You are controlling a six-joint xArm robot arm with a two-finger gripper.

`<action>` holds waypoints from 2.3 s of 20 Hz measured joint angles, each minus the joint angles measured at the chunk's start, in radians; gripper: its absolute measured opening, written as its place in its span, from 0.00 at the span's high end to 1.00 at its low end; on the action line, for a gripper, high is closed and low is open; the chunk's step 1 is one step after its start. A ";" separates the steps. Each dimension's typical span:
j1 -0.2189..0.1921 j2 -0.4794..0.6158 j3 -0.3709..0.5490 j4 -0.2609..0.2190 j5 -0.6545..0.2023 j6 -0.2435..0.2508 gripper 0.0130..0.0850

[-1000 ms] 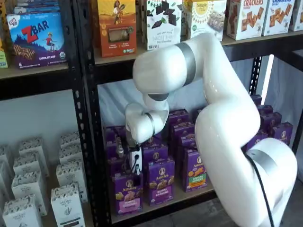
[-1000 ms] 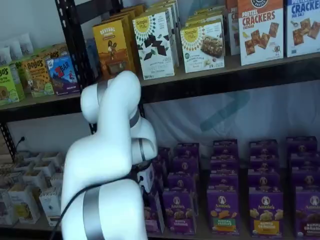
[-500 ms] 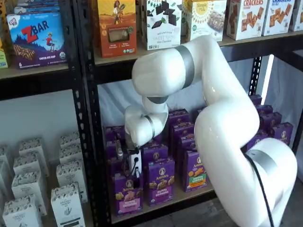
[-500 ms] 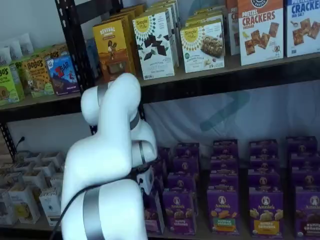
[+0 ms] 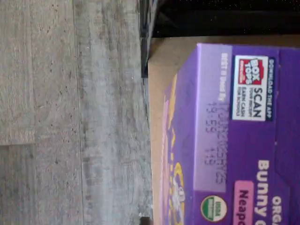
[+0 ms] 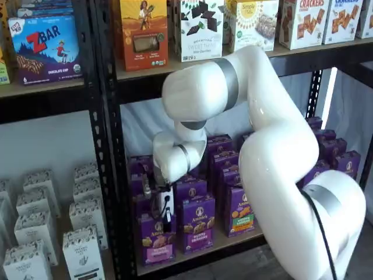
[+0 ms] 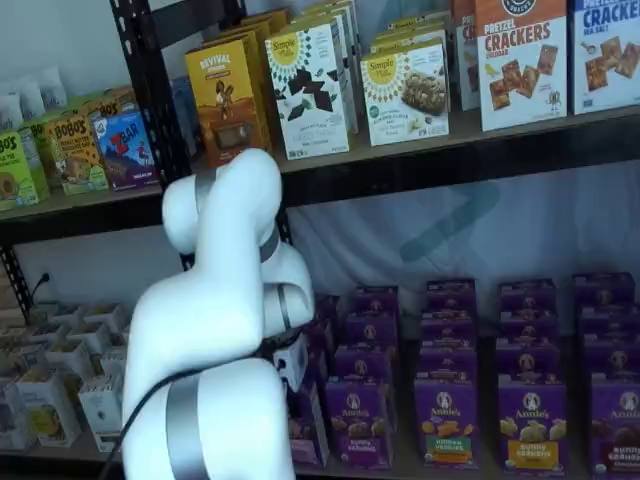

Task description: Pick up the purple box with a pink patch in the middle, on the bottom shelf, the first box from the left

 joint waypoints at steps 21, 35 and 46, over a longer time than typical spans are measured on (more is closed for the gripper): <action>-0.012 -0.003 -0.006 0.020 0.030 -0.031 0.39; -0.014 -0.014 0.010 0.035 0.026 -0.046 0.61; -0.015 -0.015 0.016 0.023 0.019 -0.036 0.72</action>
